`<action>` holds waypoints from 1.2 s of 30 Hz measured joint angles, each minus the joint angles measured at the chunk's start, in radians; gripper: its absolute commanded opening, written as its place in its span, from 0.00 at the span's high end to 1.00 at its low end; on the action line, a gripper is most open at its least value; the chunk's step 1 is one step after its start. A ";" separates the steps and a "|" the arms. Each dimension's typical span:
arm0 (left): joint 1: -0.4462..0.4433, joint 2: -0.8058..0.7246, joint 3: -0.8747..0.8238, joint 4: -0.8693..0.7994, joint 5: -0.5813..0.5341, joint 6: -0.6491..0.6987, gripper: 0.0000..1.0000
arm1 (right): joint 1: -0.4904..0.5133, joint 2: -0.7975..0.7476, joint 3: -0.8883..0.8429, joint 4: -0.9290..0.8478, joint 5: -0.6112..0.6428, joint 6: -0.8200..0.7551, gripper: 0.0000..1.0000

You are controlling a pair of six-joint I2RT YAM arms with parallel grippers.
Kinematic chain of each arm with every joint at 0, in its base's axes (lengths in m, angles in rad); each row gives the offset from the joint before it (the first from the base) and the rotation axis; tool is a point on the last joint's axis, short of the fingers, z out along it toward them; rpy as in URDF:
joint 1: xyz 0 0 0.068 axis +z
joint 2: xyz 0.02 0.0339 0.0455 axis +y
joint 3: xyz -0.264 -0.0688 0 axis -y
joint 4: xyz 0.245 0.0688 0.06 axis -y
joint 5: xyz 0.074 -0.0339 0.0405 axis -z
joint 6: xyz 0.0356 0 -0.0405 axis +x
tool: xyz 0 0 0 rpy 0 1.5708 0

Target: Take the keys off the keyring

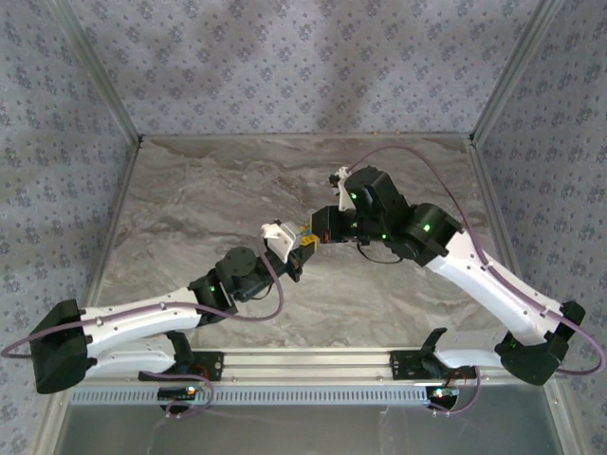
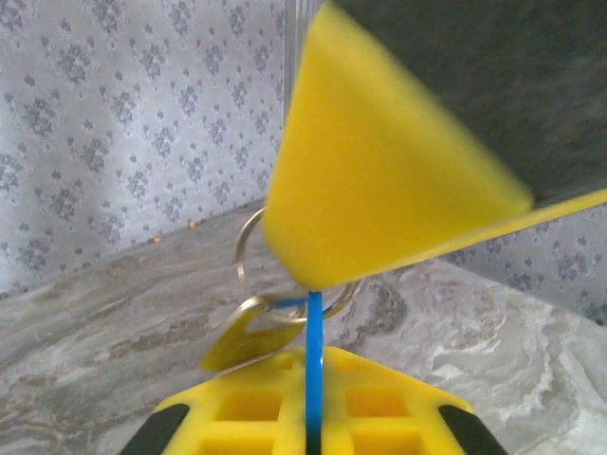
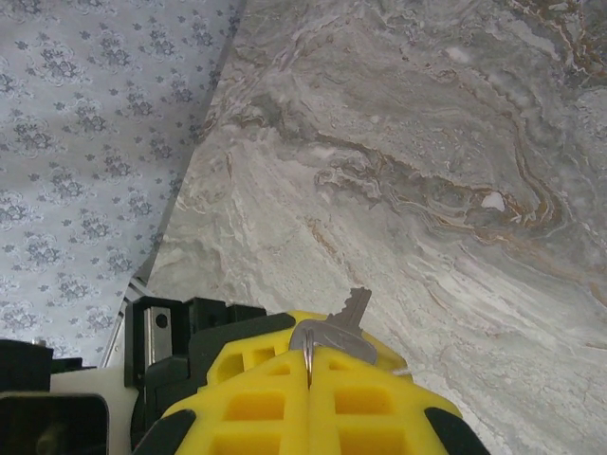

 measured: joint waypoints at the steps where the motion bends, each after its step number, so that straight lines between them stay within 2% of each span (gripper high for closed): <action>1: 0.009 -0.008 0.010 -0.031 0.006 -0.011 1.00 | 0.000 -0.004 -0.010 0.007 0.000 0.000 0.98; 5: 0.052 -0.037 0.057 -0.158 0.065 -0.063 1.00 | -0.008 -0.025 -0.055 0.059 -0.012 0.007 0.88; 9: 0.117 -0.067 0.125 -0.311 0.151 -0.119 1.00 | -0.050 -0.070 -0.129 0.093 -0.019 0.021 0.63; 13: 0.251 -0.052 0.256 -0.507 0.305 -0.196 1.00 | -0.121 -0.158 -0.243 0.142 -0.028 0.020 0.48; 17: 0.375 0.042 0.443 -0.719 0.495 -0.238 1.00 | -0.219 -0.271 -0.388 0.215 -0.064 -0.003 0.34; 21: 0.420 0.172 0.604 -0.906 0.679 -0.240 1.00 | -0.319 -0.318 -0.484 0.292 -0.135 -0.057 0.33; 25: 0.451 0.277 0.692 -1.041 0.880 -0.232 1.00 | -0.392 -0.356 -0.613 0.457 -0.238 -0.123 0.32; 28: 0.468 0.306 0.708 -1.091 1.019 -0.233 1.00 | -0.443 -0.404 -0.712 0.590 -0.330 -0.153 0.30; 32: 0.473 0.314 0.731 -1.113 1.187 -0.233 1.00 | -0.550 -0.417 -0.774 0.805 -0.514 -0.117 0.30; 36: 0.469 0.319 0.749 -1.112 1.319 -0.233 1.00 | -0.571 -0.373 -0.780 1.007 -0.685 -0.048 0.28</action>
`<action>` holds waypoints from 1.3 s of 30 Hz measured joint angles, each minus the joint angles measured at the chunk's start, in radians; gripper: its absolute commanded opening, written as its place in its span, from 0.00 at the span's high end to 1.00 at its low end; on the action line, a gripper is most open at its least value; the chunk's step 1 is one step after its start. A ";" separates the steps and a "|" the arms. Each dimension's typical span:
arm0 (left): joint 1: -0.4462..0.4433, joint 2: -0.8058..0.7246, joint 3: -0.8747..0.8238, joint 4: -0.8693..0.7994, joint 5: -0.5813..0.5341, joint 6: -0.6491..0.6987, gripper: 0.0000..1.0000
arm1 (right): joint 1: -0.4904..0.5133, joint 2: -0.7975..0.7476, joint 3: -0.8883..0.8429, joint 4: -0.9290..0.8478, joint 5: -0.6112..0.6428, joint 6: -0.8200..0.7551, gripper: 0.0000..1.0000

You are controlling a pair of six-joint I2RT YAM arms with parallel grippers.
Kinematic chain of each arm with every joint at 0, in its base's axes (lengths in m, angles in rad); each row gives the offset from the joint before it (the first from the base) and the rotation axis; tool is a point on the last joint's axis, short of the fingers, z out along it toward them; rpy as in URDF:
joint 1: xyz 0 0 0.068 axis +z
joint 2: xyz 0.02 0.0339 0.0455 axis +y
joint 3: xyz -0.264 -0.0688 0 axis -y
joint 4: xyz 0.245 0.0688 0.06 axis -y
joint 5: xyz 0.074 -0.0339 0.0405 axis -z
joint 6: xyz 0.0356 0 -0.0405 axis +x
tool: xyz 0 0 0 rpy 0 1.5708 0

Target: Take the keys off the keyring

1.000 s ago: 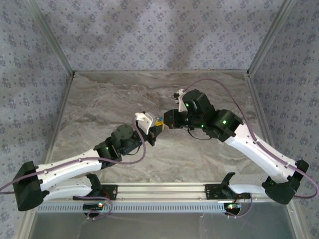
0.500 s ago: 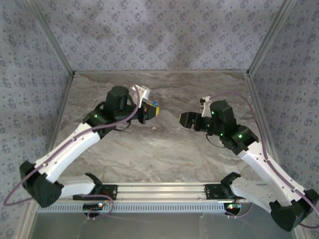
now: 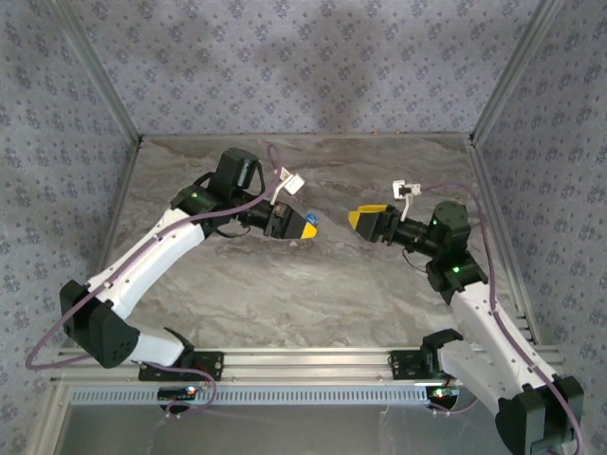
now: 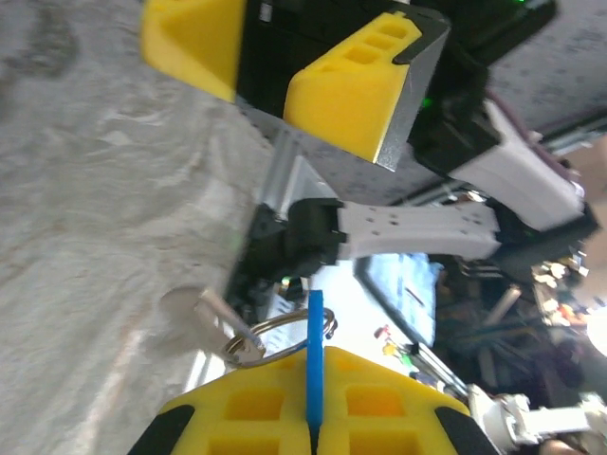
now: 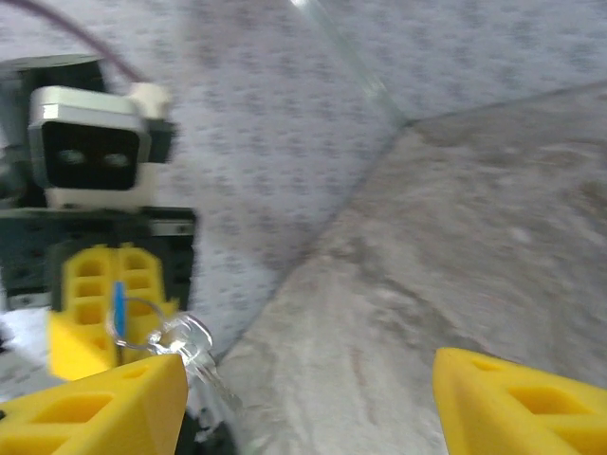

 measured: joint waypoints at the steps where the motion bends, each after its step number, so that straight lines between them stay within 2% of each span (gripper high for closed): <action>1: -0.002 0.003 0.003 0.000 0.026 0.000 1.00 | 0.007 0.008 0.000 0.041 -0.036 0.014 0.26; 9: -0.037 0.033 0.064 -0.002 0.163 0.009 1.00 | 0.140 0.036 0.000 0.216 -0.179 0.049 0.24; 14: -0.055 0.039 0.103 -0.002 0.206 0.020 1.00 | 0.180 0.051 0.001 0.266 -0.200 0.051 0.17; 21: -0.081 0.040 0.119 -0.005 0.226 0.030 1.00 | 0.220 0.053 0.007 0.360 -0.200 0.068 0.20; 27: -0.082 0.040 0.130 0.001 0.230 0.029 1.00 | 0.258 0.056 0.014 0.411 -0.202 0.080 0.34; 31: -0.082 0.040 0.130 0.005 0.238 0.029 1.00 | 0.274 0.056 0.024 0.421 -0.206 0.085 0.58; 37: -0.080 0.031 0.126 0.039 0.233 0.018 1.00 | 0.276 0.048 0.026 0.412 -0.192 0.080 0.69; 39: -0.076 0.019 0.117 0.057 0.225 0.009 1.00 | 0.279 0.039 0.026 0.406 -0.185 0.077 0.70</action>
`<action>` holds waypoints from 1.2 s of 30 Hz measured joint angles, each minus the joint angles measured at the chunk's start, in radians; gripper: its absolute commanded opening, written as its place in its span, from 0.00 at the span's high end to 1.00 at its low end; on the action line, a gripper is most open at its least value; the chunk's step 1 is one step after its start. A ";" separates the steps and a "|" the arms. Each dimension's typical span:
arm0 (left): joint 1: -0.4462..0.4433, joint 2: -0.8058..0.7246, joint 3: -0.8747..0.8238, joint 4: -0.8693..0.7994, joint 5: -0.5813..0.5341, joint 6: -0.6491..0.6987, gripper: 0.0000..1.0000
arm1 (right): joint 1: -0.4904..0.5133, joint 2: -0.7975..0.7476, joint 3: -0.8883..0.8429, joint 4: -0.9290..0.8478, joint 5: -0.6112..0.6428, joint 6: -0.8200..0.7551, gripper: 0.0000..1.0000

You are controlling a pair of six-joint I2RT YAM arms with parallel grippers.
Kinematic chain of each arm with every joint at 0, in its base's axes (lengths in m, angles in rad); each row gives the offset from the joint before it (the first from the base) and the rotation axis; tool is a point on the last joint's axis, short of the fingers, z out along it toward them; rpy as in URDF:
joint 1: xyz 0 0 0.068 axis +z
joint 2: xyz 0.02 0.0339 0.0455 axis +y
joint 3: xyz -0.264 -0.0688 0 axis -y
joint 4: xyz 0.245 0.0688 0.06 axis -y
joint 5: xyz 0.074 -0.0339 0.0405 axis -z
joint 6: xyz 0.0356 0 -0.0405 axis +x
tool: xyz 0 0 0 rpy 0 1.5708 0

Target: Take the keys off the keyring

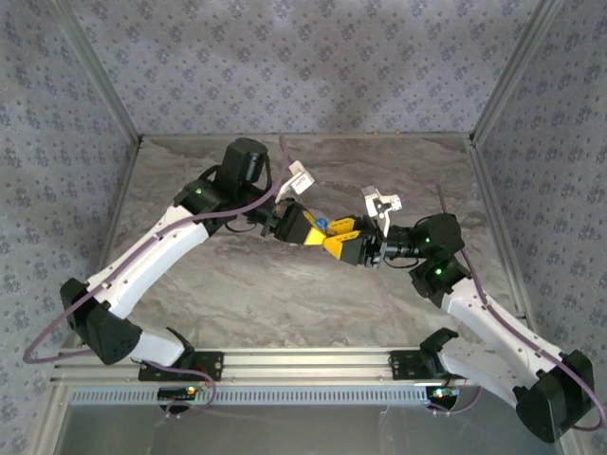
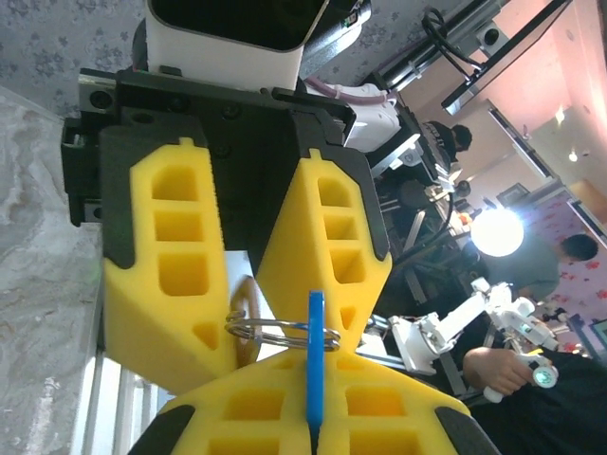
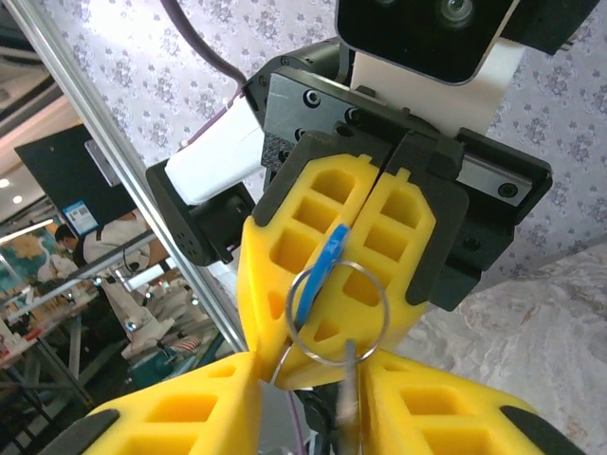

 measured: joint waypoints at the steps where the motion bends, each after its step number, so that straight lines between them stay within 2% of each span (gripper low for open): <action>1: 0.001 -0.006 -0.005 0.010 -0.003 -0.003 1.00 | 0.004 -0.006 0.000 -0.003 0.003 -0.001 0.73; 5: 0.006 -0.029 -0.025 0.058 -0.013 -0.033 1.00 | 0.023 -0.019 0.000 -0.007 0.023 -0.005 0.76; 12: 0.013 -0.063 -0.052 0.103 -0.023 -0.063 1.00 | 0.055 -0.023 0.001 -0.020 0.071 -0.028 0.92; 16: 0.024 -0.085 -0.076 0.127 -0.047 -0.070 1.00 | 0.060 -0.029 0.016 -0.073 0.095 -0.042 0.95; 22: 0.044 -0.133 -0.159 0.186 -0.092 -0.094 1.00 | 0.063 -0.044 0.079 -0.265 0.143 -0.104 1.00; 29: 0.050 -0.203 -0.275 0.264 -0.150 -0.097 1.00 | 0.064 -0.012 0.253 -0.664 0.175 -0.231 1.00; 30: 0.051 -0.213 -0.294 0.276 -0.161 -0.097 0.97 | 0.064 0.004 0.287 -0.728 0.180 -0.252 1.00; 32: 0.056 -0.240 -0.340 0.299 -0.204 -0.091 0.79 | 0.066 0.052 0.367 -0.870 0.193 -0.288 1.00; 33: 0.058 -0.253 -0.360 0.304 -0.231 -0.084 0.74 | 0.067 0.075 0.400 -0.928 0.199 -0.303 1.00; 36: 0.075 -0.315 -0.449 0.303 -0.347 -0.073 0.62 | 0.067 0.153 0.525 -1.132 0.236 -0.360 1.00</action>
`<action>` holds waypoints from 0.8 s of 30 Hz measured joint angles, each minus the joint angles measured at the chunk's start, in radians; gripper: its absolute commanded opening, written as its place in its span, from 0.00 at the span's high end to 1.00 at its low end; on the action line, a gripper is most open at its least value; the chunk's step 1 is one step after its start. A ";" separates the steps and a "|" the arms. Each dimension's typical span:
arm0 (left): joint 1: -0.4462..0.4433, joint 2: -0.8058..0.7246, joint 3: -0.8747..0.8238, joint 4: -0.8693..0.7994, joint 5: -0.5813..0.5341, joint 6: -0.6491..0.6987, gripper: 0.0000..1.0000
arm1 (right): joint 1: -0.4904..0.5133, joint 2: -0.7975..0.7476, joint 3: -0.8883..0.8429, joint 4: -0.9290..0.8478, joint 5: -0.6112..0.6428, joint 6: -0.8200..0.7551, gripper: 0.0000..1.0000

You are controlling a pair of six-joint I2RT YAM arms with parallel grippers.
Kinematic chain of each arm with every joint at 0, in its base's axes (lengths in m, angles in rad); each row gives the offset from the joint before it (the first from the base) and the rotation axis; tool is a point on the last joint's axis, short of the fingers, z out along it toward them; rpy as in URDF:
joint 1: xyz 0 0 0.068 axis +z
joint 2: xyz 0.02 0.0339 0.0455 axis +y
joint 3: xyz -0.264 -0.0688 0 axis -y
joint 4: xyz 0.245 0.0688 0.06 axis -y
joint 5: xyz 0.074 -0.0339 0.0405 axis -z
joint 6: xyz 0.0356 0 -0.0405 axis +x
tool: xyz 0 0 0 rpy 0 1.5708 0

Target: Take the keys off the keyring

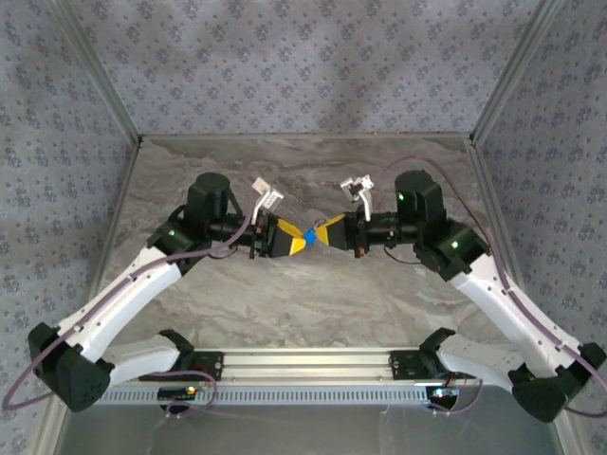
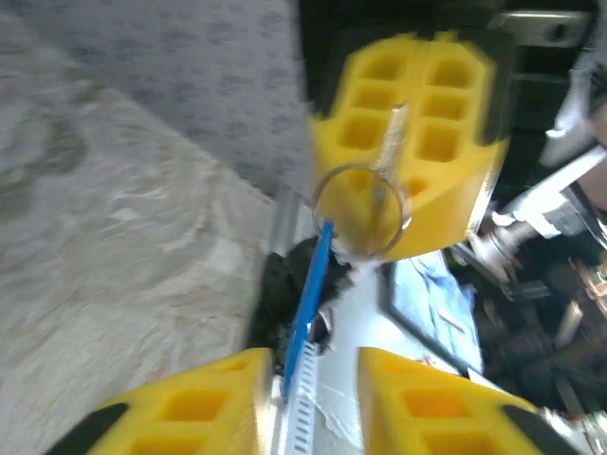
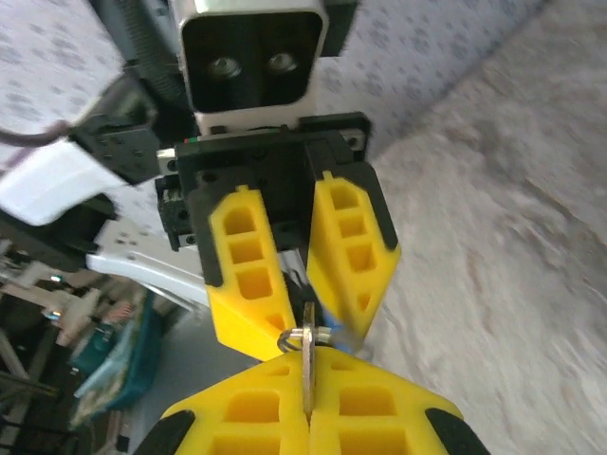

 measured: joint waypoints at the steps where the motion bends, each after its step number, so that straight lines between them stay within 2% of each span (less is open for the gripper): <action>1: 0.003 -0.024 -0.034 0.001 -0.049 0.003 0.61 | 0.001 0.029 0.044 -0.068 0.018 -0.023 1.00; 4: 0.005 -0.097 -0.125 0.011 -0.170 0.019 0.55 | 0.013 0.114 0.167 -0.261 0.094 -0.093 1.00; 8: -0.007 -0.210 -0.248 0.069 -0.303 0.043 0.48 | 0.080 0.259 0.332 -0.521 0.273 -0.195 1.00; 12: -0.087 -0.288 -0.337 0.125 -0.414 0.101 0.47 | 0.155 0.369 0.409 -0.685 0.402 -0.264 1.00; 18: -0.238 -0.313 -0.411 0.180 -0.571 0.230 0.46 | 0.191 0.426 0.475 -0.819 0.472 -0.326 1.00; 24: -0.314 -0.322 -0.473 0.272 -0.679 0.311 0.45 | 0.245 0.435 0.505 -0.846 0.483 -0.367 1.00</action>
